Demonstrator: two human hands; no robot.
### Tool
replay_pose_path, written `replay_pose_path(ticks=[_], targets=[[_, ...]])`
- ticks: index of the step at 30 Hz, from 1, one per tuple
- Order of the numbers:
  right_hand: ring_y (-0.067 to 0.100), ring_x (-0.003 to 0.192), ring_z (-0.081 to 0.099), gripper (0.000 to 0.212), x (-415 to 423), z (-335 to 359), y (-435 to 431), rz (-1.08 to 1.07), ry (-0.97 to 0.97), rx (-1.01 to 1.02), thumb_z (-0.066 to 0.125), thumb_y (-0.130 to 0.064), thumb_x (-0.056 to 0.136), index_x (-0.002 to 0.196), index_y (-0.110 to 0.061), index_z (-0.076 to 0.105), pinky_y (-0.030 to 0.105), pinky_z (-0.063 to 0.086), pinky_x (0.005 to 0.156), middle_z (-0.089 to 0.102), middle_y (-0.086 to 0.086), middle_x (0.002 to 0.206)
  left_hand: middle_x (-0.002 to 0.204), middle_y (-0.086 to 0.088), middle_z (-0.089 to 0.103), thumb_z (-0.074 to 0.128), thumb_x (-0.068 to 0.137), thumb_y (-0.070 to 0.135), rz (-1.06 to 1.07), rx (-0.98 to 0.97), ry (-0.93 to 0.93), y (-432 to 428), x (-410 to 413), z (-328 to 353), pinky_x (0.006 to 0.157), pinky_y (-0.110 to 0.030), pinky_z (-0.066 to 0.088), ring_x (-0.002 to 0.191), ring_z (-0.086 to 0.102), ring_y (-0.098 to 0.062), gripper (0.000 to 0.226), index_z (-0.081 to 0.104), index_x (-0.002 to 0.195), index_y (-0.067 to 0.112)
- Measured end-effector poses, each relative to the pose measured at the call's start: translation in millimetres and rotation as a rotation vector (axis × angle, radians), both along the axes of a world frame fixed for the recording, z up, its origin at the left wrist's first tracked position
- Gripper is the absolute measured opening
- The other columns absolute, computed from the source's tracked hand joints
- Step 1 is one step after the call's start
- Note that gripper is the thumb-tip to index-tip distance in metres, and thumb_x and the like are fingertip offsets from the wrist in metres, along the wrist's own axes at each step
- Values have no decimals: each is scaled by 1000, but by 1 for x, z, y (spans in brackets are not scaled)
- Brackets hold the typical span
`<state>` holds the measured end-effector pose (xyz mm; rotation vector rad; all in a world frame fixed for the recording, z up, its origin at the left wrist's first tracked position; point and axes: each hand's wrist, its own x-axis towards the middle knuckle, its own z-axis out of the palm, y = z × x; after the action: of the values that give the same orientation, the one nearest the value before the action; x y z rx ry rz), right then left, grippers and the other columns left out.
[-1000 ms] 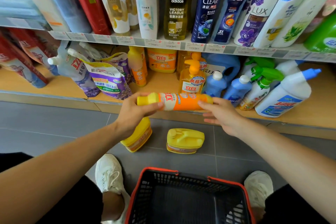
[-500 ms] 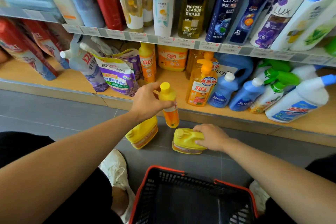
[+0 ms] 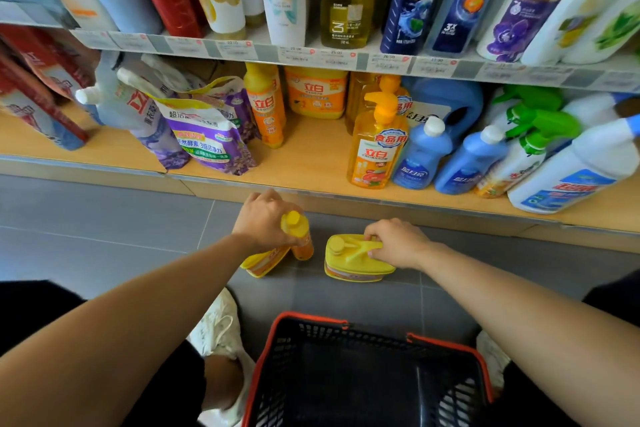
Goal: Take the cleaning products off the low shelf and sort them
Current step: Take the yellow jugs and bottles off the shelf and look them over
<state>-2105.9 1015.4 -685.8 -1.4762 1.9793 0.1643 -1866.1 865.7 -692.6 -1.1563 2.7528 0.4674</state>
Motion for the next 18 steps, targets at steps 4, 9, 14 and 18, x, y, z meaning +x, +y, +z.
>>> replay_pose_path(ticks=[4,9,14,18], targets=[[19,107,64,31,9,15,-22,-103,-161,-80,75,-38,87,114,-23,71,34,53,89,69,-2,109,118,-3,61,80,65,64,-128,-47,4,-2,7,-17,96,-41,42,124,43,-25,68,68,124,33],[15,99,65,28,23,47,-84,-195,-341,-297,77,-32,86,110,-18,73,28,52,80,69,-1,99,131,3,58,76,67,71,-125,-11,95,-6,13,-26,93,-39,51,127,40,-21,73,67,124,26],[11,95,62,39,39,61,-165,-298,-466,-508,79,-30,86,120,-16,68,19,45,76,68,1,104,151,6,44,59,63,91,-65,-122,45,-8,22,-33,87,-42,55,133,42,-22,100,47,143,33],[13,101,61,64,52,52,-216,-411,-523,-626,81,-31,83,139,-16,53,11,46,71,61,5,123,149,5,48,53,58,98,209,19,106,-16,31,-42,94,-46,52,130,51,-25,110,38,148,36]])
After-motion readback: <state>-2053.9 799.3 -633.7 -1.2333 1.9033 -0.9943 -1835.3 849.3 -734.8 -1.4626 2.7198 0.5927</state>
